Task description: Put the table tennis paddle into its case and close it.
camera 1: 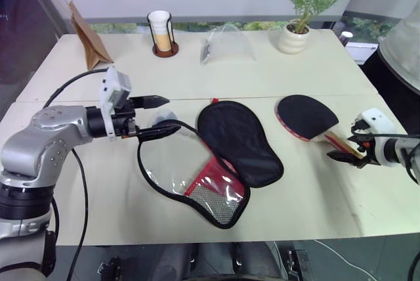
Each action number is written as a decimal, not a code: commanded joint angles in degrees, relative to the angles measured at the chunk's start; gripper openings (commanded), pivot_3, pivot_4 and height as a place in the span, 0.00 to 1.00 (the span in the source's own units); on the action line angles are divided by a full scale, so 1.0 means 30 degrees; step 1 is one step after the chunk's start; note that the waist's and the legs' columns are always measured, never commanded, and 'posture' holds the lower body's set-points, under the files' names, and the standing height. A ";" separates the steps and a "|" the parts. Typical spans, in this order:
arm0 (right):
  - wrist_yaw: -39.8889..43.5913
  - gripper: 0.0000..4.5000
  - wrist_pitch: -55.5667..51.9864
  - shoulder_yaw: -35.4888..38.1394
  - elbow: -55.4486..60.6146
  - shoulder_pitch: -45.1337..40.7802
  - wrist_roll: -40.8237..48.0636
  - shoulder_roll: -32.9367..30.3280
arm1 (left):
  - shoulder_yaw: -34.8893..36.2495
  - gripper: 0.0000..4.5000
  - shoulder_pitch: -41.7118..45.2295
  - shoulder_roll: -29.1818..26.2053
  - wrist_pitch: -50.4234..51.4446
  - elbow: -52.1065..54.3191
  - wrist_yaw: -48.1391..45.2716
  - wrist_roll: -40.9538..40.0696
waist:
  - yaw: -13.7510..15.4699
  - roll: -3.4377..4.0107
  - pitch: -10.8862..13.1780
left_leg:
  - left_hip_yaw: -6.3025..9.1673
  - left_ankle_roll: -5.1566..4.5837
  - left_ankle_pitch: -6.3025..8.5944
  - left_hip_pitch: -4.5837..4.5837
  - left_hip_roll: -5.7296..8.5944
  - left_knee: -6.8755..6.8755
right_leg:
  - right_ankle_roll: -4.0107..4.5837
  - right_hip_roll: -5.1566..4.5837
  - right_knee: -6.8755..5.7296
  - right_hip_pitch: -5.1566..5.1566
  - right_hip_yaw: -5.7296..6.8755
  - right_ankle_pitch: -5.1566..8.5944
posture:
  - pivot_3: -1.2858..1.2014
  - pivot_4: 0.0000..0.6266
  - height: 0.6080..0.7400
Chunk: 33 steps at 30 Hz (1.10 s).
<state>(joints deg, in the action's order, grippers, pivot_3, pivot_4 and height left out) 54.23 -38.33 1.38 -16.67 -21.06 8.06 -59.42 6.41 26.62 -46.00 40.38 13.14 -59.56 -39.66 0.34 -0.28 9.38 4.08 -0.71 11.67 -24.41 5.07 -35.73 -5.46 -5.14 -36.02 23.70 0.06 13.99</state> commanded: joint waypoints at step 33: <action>-0.9966 0.18 -1.8056 0.1111 1.8641 -0.1715 0.4041 1.0031 | -0.1421 1.00 0.2092 0.1042 -0.1113 -0.1886 -0.1577 0.1099 | 0.0105 0.0034 0.0056 | 0.0025 -0.0004 0.0000 -0.0112 0.0023 -0.0003 | -0.0007 -0.0007 -0.0024 0.0125 0.0003 -0.0005 | 0.52 0.24 0.95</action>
<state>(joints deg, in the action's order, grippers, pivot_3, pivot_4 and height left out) 25.81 -92.11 4.58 37.55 -25.23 19.54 -30.04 1.34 31.96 -42.22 37.99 6.91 -63.70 -36.65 0.66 -0.17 9.55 4.16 -0.73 11.68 -24.75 5.14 -35.74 -5.49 -5.16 -36.09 24.08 0.06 13.97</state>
